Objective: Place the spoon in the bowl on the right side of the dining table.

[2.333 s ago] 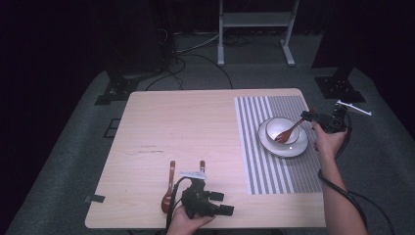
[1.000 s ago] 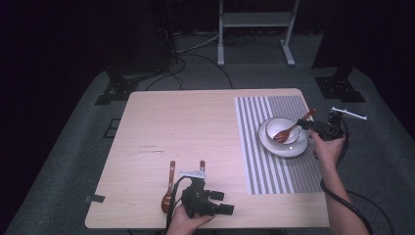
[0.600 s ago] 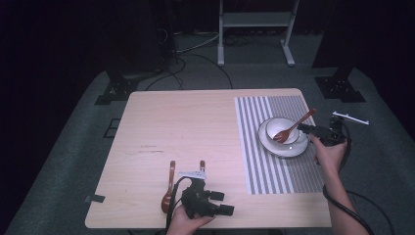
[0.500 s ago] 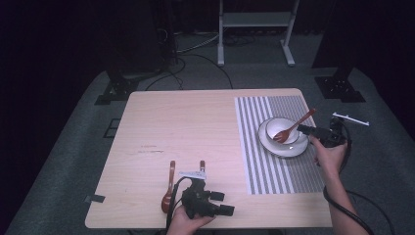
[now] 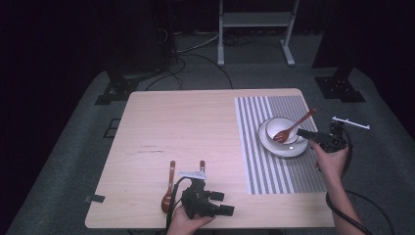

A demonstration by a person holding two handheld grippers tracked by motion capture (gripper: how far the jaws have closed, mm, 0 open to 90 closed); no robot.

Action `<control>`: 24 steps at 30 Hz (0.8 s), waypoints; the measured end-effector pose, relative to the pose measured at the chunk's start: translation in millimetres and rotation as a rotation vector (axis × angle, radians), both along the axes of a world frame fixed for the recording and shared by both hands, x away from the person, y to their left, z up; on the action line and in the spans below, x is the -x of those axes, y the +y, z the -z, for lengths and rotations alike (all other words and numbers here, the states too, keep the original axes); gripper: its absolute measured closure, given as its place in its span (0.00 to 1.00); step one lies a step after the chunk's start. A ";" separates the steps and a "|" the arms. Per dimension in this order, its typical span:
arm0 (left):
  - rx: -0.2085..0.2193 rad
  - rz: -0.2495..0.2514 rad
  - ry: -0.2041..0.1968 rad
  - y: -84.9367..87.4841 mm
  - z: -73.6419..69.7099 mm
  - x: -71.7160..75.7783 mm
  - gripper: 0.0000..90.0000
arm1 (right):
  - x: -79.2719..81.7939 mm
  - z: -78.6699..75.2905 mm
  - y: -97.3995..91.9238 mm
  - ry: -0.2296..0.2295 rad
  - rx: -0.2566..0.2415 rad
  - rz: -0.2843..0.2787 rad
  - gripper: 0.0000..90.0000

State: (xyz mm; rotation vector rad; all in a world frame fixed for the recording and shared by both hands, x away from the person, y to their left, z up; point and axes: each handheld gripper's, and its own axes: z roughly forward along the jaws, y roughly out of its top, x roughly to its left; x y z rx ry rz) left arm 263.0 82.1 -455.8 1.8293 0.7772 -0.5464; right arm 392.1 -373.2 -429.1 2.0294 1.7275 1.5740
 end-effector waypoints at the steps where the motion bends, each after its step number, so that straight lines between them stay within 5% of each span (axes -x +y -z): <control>1: -0.001 0.001 -0.001 0.2 0.1 -0.1 0.09 | 1.3 -0.1 0.2 0.003 -0.004 -0.001 0.58; 24: 0.000 0.000 -0.001 0.1 0.2 0.0 0.09 | 29.1 6.1 3.2 -0.012 -0.015 -0.052 0.57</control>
